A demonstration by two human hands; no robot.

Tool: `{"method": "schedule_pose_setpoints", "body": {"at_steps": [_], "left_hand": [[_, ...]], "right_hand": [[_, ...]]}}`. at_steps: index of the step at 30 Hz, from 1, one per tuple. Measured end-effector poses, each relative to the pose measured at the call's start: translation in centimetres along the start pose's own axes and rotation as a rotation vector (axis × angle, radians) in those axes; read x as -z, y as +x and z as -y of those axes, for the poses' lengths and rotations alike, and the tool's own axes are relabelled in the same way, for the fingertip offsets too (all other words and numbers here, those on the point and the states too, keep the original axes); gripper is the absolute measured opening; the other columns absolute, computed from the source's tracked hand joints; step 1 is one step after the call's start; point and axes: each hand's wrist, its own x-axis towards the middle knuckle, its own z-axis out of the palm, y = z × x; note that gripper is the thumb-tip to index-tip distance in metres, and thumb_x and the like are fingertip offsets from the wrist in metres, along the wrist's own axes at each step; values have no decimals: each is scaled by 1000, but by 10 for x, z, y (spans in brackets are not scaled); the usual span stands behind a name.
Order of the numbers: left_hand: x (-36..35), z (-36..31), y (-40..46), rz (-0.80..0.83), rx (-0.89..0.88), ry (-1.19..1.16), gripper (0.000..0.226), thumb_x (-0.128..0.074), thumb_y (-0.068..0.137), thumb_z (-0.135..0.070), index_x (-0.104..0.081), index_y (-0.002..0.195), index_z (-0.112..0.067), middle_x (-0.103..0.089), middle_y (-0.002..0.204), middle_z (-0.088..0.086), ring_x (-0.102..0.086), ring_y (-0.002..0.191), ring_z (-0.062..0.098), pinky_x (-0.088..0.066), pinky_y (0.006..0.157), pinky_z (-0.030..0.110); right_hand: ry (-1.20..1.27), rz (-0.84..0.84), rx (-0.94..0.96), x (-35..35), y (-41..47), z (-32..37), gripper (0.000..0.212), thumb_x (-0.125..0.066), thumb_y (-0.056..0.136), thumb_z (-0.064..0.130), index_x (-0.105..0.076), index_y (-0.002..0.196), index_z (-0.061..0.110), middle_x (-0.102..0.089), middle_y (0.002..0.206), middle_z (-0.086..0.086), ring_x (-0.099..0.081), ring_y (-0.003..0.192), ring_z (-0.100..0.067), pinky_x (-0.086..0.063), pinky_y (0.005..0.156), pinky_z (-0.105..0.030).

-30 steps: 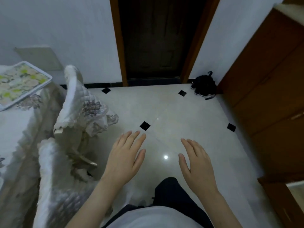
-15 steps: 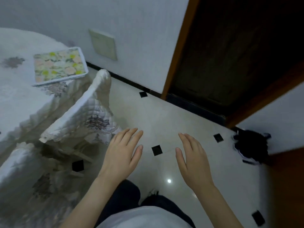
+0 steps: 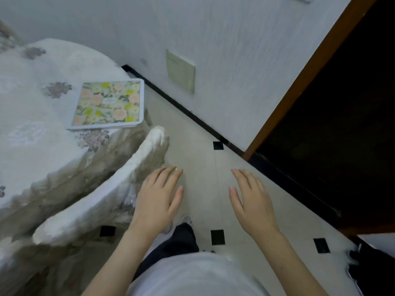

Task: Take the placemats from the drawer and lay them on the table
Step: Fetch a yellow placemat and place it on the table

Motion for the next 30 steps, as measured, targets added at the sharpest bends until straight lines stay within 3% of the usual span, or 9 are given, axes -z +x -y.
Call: {"method": "schedule_pose_setpoints", "body": {"at_steps": [6, 16, 22, 30], "left_hand": [[16, 25, 121, -55, -10, 62, 48, -33, 97, -34, -56, 129, -8, -59, 129, 9, -51, 121, 28, -38, 104, 43], [0, 57, 268, -171, 200, 99, 47, -35, 97, -33, -57, 129, -7, -59, 129, 9, -52, 120, 29, -37, 104, 40], [-9, 64, 346, -246, 462, 136, 47, -35, 98, -36, -55, 133, -12, -57, 133, 5, -48, 125, 25, -38, 104, 42], [-6, 77, 393, -350, 821, 201, 47, -33, 98, -35, -55, 132, -11, -58, 132, 7, -50, 122, 29, -41, 101, 45]], "right_hand": [[36, -52, 86, 18, 135, -2, 52, -29, 98, 38, -51, 135, 10, -59, 127, -6, -52, 118, -19, -44, 100, -35], [93, 51, 274, 1, 337, -38, 50, -31, 98, 37, -52, 134, 10, -59, 126, -3, -53, 114, -18, -46, 96, -36], [119, 184, 485, -9, 473, -45, 49, -32, 97, 36, -54, 133, 11, -61, 122, -5, -55, 109, -18, -48, 93, -35], [179, 341, 854, -30, 594, 2, 48, -33, 98, 34, -54, 133, 8, -62, 124, -7, -55, 112, -21, -46, 96, -34]]}}
